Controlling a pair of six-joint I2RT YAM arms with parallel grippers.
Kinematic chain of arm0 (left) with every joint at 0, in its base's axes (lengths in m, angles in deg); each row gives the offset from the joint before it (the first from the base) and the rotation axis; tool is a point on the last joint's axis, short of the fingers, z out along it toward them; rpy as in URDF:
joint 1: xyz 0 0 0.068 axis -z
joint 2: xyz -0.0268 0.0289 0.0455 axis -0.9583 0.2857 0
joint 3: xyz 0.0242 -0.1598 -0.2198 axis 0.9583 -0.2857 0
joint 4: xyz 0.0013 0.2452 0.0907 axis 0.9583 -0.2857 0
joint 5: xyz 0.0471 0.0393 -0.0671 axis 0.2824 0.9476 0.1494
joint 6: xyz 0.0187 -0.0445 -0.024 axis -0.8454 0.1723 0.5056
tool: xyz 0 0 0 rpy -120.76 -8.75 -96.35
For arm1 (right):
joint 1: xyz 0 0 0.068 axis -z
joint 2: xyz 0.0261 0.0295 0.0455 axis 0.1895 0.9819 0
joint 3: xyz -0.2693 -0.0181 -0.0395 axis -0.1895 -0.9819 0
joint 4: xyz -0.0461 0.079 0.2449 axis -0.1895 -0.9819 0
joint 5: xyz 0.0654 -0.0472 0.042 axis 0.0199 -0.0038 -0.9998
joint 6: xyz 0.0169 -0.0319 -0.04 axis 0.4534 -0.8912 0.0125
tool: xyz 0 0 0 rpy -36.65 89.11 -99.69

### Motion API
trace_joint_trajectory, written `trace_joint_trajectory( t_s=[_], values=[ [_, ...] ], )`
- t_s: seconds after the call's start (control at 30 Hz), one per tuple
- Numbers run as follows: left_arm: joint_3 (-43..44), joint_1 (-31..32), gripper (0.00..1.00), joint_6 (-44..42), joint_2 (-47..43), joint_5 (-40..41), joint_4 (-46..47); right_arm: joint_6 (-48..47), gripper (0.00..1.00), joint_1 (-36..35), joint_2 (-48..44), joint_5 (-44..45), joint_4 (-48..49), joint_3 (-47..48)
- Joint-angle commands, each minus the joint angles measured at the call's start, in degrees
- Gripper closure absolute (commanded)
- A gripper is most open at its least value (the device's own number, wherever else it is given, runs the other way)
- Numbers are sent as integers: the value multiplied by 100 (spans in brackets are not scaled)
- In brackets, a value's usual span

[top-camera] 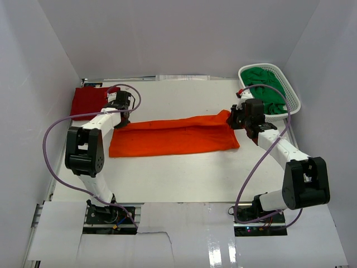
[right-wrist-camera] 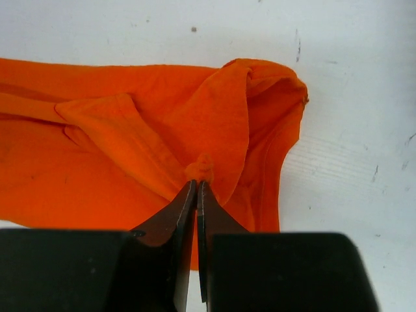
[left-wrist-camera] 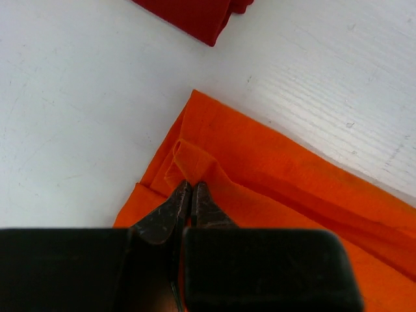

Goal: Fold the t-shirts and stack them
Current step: Fold the other side of the tshirt into a rectangle

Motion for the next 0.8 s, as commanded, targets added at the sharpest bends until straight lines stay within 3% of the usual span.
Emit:
trace_joint_trajectory(
  t_s=[0.0,0.73,0.77],
  values=[
    [-33,-12,100,79,-197,48,-67,89,92,30,-220,141,-149,-141],
    [-692,-12,100,132,-821,56,-67,220,92,21,-581,237,-599,-844],
    [-727,-21,100,132,-804,56,-67,229,86,21,-563,246,-634,-845]
  ],
)
